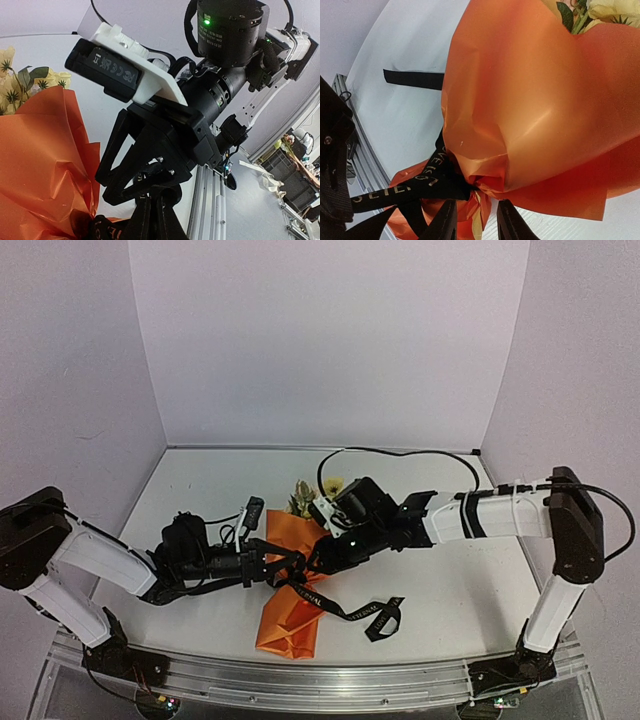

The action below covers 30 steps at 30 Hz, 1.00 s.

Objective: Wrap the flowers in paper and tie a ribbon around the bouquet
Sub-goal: Cross the half-tied ribbon over the folded bouquet.

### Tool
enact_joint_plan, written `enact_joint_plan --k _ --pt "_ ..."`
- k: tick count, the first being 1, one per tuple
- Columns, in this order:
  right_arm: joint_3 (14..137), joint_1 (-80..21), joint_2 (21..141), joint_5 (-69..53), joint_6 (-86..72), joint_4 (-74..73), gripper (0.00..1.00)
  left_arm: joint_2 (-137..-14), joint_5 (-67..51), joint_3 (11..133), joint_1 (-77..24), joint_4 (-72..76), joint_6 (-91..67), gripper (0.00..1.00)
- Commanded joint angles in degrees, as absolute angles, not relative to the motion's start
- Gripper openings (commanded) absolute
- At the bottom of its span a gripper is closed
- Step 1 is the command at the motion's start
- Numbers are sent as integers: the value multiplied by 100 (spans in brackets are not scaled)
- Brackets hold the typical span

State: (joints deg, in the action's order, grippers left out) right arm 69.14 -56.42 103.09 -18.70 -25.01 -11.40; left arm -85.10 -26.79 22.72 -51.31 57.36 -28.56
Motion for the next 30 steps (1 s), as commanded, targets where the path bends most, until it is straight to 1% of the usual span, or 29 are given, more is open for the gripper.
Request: enact_joint_plan --k 1,4,6,9,10,13,17,22,27,30 --pt "6897 -5754 10382 -1741 -2639 -665 30 -8097 -2535 2147 -5098 5629 -2965 15" --pt "7005 -5872 10389 -1672 -2536 -861 31 -7831 -2191 1997 -5098 5321 -2893 17" --pt "7049 -5913 10392 -1618 -2518 -938 33 -7698 -2096 1917 -5098 5212 -2858 24" --pt "7186 -5977 10429 -1539 -2419 -1231 35 -7573 -2061 1889 -5106 4953 -2765 27" --pt "7267 -6000 10451 -1505 -2368 -1382 35 -7553 -2032 1883 -5106 4885 -2755 26" --pt "7407 -6039 10504 -1422 -2311 -1580 36 -7491 -1939 1829 -5110 4724 -2747 19" --pt "7583 -6085 10502 -1293 -2231 -1866 37 -7203 -1934 1831 -5129 4363 -2651 33" --pt "7900 -6142 10588 -1261 -2128 -2310 37 -6696 -1715 2008 -5276 3457 -2376 45" --pt "8161 -6232 10635 -1099 -2076 -2586 39 -6173 -1129 2280 -5676 2397 -2294 49" --pt "8416 -6274 10750 -1100 -2024 -2782 39 -6158 -871 2454 -6025 1934 -2264 49"
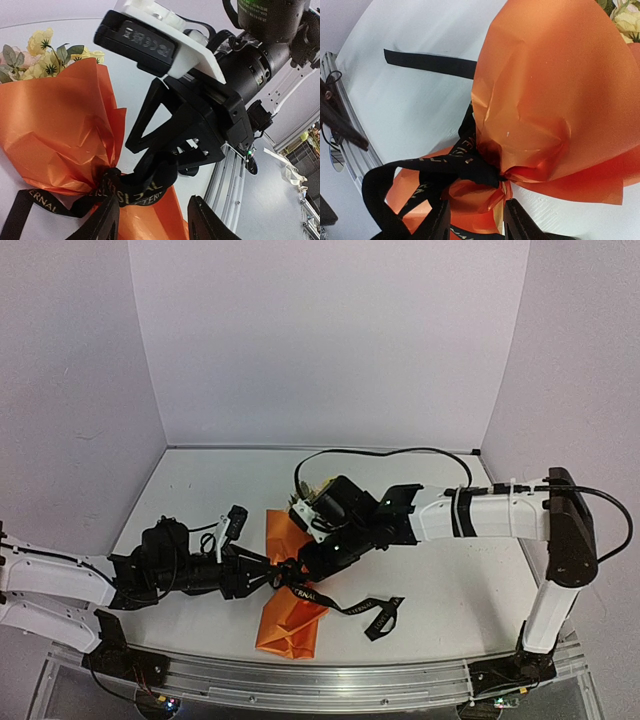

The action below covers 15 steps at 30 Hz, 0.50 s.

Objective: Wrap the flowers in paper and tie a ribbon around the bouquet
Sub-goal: Cross the half-tied ribbon over the folded bouquet.

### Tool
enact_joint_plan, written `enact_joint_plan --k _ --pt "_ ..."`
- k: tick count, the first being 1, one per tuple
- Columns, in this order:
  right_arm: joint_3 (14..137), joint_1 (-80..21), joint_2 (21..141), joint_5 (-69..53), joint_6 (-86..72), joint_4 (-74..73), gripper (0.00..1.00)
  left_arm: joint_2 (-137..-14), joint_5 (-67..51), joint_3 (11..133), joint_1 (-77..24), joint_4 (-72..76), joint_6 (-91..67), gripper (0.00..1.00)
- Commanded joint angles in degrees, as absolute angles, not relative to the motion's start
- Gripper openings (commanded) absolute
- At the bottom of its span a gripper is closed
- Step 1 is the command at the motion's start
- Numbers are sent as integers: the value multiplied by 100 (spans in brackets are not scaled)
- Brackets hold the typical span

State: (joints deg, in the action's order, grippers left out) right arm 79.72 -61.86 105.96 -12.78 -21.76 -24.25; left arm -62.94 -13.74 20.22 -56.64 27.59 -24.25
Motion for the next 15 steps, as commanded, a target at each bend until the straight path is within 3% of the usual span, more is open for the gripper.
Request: enact_joint_plan --k 1,15 --pt "8477 -6293 10778 -1118 -2007 -2823 39 -6188 -832 2484 -6073 1894 -2332 49" --pt "8821 -6366 11004 -1152 -1988 -3080 39 -7034 -343 3022 -6100 1854 -2339 52"
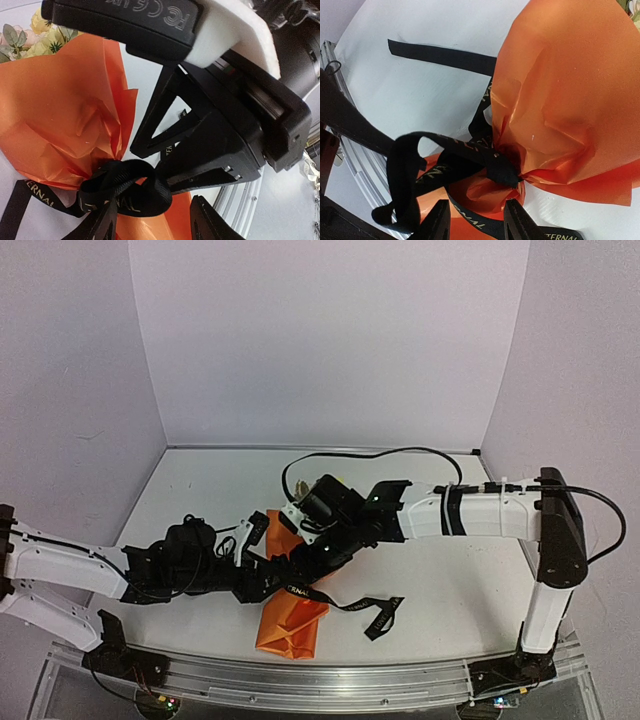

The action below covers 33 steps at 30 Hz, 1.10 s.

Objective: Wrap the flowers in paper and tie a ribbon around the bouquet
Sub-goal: Cross the half-tied ribbon over the folded bouquet.

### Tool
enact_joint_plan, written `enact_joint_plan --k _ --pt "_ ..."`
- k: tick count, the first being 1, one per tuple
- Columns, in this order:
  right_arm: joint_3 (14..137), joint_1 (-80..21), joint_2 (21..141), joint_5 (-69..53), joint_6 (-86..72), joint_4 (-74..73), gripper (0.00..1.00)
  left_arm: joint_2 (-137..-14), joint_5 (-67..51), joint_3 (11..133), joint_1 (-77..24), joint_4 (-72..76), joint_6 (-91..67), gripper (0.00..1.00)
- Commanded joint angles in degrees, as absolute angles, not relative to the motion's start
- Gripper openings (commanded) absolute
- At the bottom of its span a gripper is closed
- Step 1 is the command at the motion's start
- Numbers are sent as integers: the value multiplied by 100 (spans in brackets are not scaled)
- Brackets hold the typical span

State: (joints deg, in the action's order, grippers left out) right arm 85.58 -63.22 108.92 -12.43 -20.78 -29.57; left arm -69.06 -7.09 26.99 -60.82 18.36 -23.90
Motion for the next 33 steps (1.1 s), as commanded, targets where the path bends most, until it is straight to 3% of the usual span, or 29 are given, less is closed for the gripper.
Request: enact_joint_plan --k 1,3,7,11,16,19,26,33 --pt "8830 -6360 11014 -1160 -1992 -3092 39 -7019 -269 3002 -6100 1893 -2352 51" --pt "8833 -6360 11029 -1157 -1995 -3102 39 -6980 -161 2947 -6098 2001 -2375 47" --pt "8777 -6358 11014 -1078 -1987 -3111 39 -6926 -53 2891 -6100 2061 -2404 22" --pt "8682 -6355 10907 -902 -1917 -3103 41 -6754 -9 2792 -6099 1922 -2551 7" --pt "8651 -6355 10851 -722 -1859 -3103 42 -6360 202 2606 -6100 1709 -2726 0" --pt "8672 -6356 10850 -591 -1846 -3103 43 -6226 -124 2549 -6100 1699 -2678 3" --pt "8496 -6356 10647 35 -1840 -3111 43 -6760 -411 2947 -6105 1526 -2517 36" --pt "7908 -6355 10111 542 -1819 -3111 43 -7154 245 3576 -6244 910 -2394 43"
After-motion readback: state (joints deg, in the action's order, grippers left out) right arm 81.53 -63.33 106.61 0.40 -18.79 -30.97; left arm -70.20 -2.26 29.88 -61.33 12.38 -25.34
